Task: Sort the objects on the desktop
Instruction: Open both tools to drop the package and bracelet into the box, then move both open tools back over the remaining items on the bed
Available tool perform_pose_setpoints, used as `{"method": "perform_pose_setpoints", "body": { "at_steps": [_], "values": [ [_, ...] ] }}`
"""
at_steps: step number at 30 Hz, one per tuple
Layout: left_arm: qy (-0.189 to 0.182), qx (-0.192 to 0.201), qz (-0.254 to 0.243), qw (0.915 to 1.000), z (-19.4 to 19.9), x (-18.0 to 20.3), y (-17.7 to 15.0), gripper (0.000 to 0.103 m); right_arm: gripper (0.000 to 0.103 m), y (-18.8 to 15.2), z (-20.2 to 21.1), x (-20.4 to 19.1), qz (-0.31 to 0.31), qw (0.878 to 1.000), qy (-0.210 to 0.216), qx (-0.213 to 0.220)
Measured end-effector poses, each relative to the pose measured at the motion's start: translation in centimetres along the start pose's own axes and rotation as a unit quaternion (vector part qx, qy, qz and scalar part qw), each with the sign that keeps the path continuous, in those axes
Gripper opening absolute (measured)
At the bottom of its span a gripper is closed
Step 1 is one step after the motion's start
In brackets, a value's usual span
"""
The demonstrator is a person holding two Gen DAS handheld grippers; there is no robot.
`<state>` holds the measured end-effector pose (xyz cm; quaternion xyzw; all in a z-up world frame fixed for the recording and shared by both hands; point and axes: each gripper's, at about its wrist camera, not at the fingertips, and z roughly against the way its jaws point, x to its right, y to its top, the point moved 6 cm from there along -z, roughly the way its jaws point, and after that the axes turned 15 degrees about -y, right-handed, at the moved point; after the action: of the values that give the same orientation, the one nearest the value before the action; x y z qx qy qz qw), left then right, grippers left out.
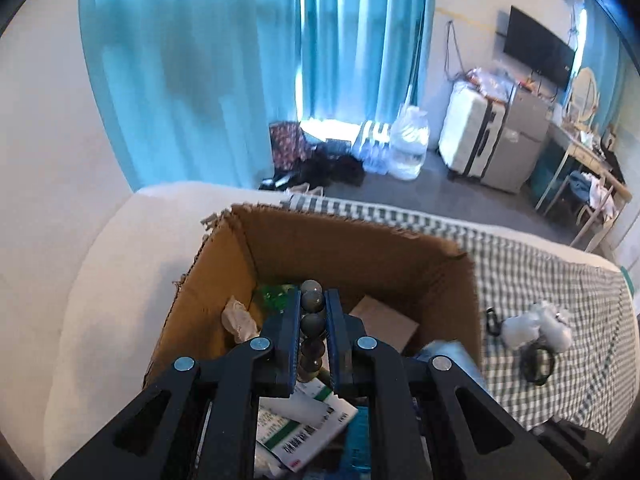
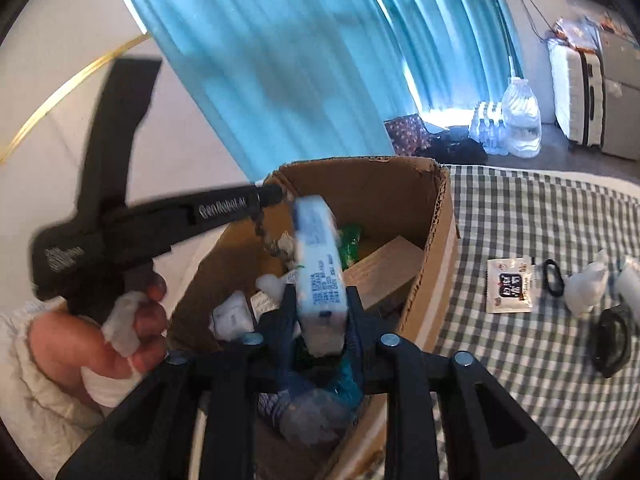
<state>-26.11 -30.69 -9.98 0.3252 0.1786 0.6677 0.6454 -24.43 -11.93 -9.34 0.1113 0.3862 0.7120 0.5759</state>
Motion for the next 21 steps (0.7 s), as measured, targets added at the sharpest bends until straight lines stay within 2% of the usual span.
{"method": "perform_pose_setpoints", "body": {
  "at_steps": [1,2,3,4,5,8,11,16,19,21],
  "values": [
    [0.01,-0.001,-0.002,0.9999,-0.4,-0.3,0.0,0.015,0.057,0.2,0.3,0.1,-0.008,1.0,0.014,0.014],
    [0.015,-0.003,-0.003,0.9999,-0.6,-0.4,0.0,0.024,0.07,0.3,0.8,0.3,-0.009,0.999,0.018,0.03],
    [0.022,-0.008,-0.004,0.9997,-0.8,-0.6,0.0,0.034,0.071,0.4,1.2,0.5,-0.007,0.999,0.013,0.043],
    [0.033,-0.014,-0.003,0.9993,-0.9,-0.7,0.0,0.06,0.071,0.5,1.8,0.8,-0.003,0.998,0.002,0.058],
    [0.043,-0.014,-0.002,0.999,-0.8,-0.8,-0.1,0.078,0.071,0.7,2.5,1.1,0.002,0.998,-0.007,0.07],
    [0.053,-0.009,0.001,0.9986,0.1,-0.6,-0.6,0.087,0.071,0.8,4.4,2.6,0.001,0.996,-0.025,0.09],
    [0.053,-0.014,-0.004,0.9985,1.1,0.8,-1.6,0.099,0.074,0.4,6.3,5.5,-0.014,0.993,-0.061,0.098],
    [0.056,-0.011,-0.037,0.9977,3.4,4.6,-3.0,0.103,0.08,-0.6,11.7,10.9,-0.039,0.986,-0.111,0.121],
    [0.043,0.001,-0.047,0.998,5.2,7.5,-3.5,0.103,0.084,-0.9,15.3,13.9,-0.048,0.976,-0.151,0.149],
    [0.026,0.011,-0.055,0.9981,6.4,10.2,-4.2,0.103,0.089,-1.2,17.5,15.5,-0.055,0.973,-0.159,0.159]
  ]
}}
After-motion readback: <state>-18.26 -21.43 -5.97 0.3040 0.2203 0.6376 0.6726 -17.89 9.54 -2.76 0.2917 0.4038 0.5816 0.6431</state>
